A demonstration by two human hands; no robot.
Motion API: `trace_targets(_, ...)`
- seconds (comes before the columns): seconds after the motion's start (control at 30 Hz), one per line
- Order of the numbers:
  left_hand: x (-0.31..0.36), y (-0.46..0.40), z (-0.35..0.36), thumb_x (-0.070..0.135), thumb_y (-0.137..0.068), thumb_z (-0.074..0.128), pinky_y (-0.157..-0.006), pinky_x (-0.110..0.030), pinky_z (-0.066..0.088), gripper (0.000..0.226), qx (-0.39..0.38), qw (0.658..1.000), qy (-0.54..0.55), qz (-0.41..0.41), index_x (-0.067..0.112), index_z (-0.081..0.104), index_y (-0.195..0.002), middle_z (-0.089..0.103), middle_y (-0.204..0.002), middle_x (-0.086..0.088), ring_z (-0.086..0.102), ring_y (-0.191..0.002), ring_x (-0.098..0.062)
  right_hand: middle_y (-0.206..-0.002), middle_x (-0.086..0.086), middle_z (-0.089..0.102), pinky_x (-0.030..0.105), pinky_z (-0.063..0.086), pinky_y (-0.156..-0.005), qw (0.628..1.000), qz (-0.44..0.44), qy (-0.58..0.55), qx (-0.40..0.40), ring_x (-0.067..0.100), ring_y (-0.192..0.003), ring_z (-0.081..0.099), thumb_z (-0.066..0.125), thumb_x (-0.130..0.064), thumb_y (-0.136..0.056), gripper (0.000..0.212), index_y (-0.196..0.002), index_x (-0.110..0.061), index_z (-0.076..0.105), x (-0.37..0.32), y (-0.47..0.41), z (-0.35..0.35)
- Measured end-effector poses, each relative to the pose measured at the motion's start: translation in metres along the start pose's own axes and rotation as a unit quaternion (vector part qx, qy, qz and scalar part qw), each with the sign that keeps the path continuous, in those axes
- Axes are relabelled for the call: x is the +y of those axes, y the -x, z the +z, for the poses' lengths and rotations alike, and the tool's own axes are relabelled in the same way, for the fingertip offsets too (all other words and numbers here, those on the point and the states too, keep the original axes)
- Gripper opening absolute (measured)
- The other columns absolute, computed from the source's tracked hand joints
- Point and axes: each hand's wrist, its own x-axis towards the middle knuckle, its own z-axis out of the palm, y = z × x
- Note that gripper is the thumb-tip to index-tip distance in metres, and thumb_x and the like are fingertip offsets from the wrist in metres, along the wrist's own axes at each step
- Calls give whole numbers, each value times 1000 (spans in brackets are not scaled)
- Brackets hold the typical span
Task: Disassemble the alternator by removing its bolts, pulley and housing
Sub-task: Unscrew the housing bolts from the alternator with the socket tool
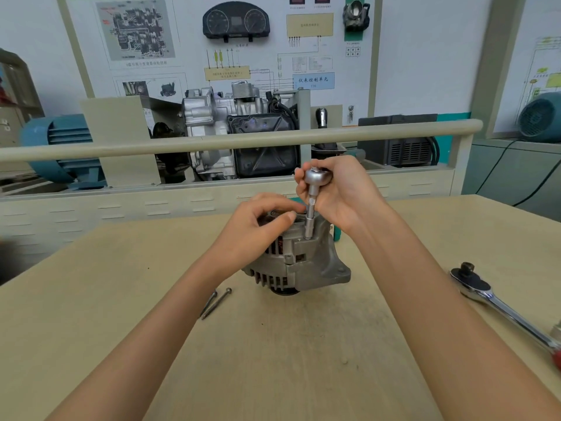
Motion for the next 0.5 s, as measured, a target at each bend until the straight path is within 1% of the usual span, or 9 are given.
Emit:
trace_targets(0.07,1,2,5,15,-92,60,-84,-8,46,24,-12,1000,15,-15,37,69,-93,70,-95,21,61,-93,9,-59,4,49,20,36,-52,999,8,-31,-9,11,-47,49,31,-2,-96,28,-73,-7,47,0,0,-4)
trace_targets(0.13,1,2,6,21,-92,61,-86,-13,48,20,-27,998,27,-45,38,70,-97,72,-95,22,63,-94,7,-60,2,46,19,33,-48,998,22,-46,-24,9,-43,46,29,-3,-94,25,-75,-9,44,0,-1,-7)
trace_targets(0.23,2,-1,2,28,-91,62,-87,-18,47,16,-59,995,30,-80,37,72,-100,72,-100,21,64,-97,5,-54,-2,45,17,29,-40,999,32,-14,-38,7,-36,41,26,-5,-93,25,-74,-11,42,1,-3,-9)
trace_targets(0.3,5,-3,1,29,-91,62,-85,-16,47,15,-78,992,35,-93,37,72,-98,72,-99,19,65,-96,3,-50,-3,44,14,26,-37,999,32,3,-34,5,-31,35,25,-6,-92,26,-72,-13,41,2,-5,-7)
trace_targets(0.37,10,-5,1,30,-90,63,-80,-12,47,14,-98,988,41,-114,36,74,-96,72,-99,16,66,-94,2,-49,-3,43,13,22,-33,999,29,21,-24,5,-28,29,25,-4,-91,24,-73,-13,39,1,-8,-5)
trace_targets(0.43,14,-9,-1,31,-88,66,-73,-7,49,11,-114,983,37,-137,33,76,-92,74,-95,13,67,-90,1,-50,-2,43,13,20,-31,998,32,47,-20,4,-26,26,25,-2,-90,22,-75,-14,36,1,-11,-3)
trace_targets(0.5,19,-14,-2,32,-84,70,-69,-10,50,7,-118,980,20,-157,32,77,-86,75,-88,10,68,-83,0,-48,-3,44,12,19,-30,996,47,72,-20,4,-25,24,26,-1,-89,21,-75,-14,36,-1,-14,-1)
